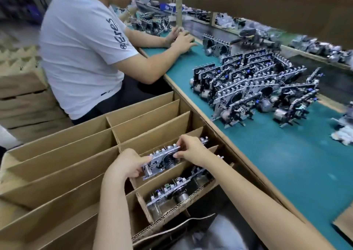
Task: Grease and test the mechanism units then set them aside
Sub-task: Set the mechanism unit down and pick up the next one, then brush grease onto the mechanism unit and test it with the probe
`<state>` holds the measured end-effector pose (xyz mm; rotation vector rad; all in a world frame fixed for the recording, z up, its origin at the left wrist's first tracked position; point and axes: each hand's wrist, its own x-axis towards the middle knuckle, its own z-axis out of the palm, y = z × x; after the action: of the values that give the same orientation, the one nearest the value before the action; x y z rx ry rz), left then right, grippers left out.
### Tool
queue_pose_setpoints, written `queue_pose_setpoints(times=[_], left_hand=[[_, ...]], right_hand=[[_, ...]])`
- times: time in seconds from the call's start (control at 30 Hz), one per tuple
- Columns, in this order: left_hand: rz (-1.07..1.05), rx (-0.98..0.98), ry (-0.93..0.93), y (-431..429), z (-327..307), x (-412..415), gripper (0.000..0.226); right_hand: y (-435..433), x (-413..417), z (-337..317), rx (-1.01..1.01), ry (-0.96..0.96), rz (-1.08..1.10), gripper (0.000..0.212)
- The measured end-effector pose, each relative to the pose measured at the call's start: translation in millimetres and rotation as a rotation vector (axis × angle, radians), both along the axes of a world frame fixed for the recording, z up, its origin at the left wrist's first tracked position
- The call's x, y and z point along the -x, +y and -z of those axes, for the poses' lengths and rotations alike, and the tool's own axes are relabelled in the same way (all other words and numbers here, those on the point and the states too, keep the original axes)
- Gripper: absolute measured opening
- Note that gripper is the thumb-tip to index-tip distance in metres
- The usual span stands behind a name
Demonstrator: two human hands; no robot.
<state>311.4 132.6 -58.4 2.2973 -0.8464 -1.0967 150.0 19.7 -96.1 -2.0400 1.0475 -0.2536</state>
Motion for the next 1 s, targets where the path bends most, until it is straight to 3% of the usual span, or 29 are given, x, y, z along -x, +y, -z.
queue_pose_setpoints(times=[0.17,0.23,0.33,0.6,0.8,0.9,1.0], left_hand=[[0.050,-0.206,-0.207,-18.5,3.9,13.0,0.015],[0.041,-0.189,-0.227,-24.5,3.4,19.1,0.015],[-0.004,-0.045,-0.250,-33.3,0.3,27.3,0.021],[0.017,0.458,-0.261,-66.5,-24.1,78.5,0.017],[0.069,0.756,-0.238,-113.0,-58.1,143.7,0.019],[0.123,0.855,-0.233,-135.7,-74.5,178.4,0.019],[0.243,0.810,-0.283,-160.5,-82.9,202.7,0.020]], right_hand=[[-0.4,-6.6,-3.2,0.147,0.149,-0.078,0.023],[1.0,-10.2,-6.7,0.187,0.170,-0.078,0.023],[3.2,-10.2,-12.6,0.238,0.154,-0.082,0.023],[-8.3,35.1,-67.5,0.282,-0.247,0.148,0.016],[-25.4,95.3,-112.0,0.355,-0.392,0.346,0.010],[-32.5,125.6,-120.3,0.370,-0.383,0.436,0.011],[-37.2,153.7,-120.1,0.338,-0.378,0.534,0.012]])
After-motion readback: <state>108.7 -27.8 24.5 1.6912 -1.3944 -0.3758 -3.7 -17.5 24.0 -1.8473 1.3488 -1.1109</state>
